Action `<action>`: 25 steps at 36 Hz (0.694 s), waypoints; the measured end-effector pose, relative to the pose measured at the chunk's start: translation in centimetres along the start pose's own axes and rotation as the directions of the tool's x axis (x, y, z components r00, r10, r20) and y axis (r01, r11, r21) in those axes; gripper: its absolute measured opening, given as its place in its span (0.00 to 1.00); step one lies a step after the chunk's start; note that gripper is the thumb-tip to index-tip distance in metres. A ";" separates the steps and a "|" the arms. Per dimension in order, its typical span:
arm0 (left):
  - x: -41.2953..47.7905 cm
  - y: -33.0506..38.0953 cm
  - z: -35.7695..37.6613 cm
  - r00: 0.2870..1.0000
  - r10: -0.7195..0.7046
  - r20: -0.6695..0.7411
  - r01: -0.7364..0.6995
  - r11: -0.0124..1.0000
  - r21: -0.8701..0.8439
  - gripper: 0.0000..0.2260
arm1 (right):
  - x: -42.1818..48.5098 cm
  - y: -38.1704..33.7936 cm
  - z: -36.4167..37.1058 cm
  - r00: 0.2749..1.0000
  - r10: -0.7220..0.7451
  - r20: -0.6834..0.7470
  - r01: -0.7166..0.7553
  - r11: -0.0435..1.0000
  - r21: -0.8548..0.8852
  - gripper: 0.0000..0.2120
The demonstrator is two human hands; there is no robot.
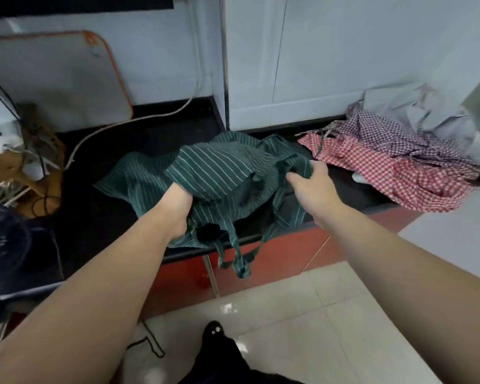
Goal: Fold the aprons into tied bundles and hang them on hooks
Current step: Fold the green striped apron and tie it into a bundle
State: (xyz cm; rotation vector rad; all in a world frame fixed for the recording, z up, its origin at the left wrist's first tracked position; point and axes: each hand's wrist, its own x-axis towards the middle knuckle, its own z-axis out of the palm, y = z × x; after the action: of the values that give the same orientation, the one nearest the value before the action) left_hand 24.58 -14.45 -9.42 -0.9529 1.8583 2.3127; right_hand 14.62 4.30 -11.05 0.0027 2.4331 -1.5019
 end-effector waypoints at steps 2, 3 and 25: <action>-1.6 -0.3 1.2 0.999 -0.020 0.040 0.020 1.000 0.016 0.14 | -1.9 0.6 -0.8 0.995 -0.057 -0.077 0.048 0.992 -0.115 0.33; -2.0 -0.6 1.6 0.998 -0.027 0.059 0.026 0.999 0.030 0.17 | -2.5 0.7 -0.8 0.994 -0.065 -0.088 0.054 0.990 -0.130 0.34; -5.6 -1.5 16.2 0.550 0.460 0.697 -0.796 0.035 0.604 0.43 | -10.9 1.4 -16.3 0.928 0.056 0.368 0.115 0.897 -0.426 0.13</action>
State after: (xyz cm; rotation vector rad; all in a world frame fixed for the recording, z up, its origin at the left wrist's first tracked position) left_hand 22.56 2.40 -6.46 0.5786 3.1096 0.8476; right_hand 21.44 20.82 -2.80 -0.3801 2.3956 -0.8251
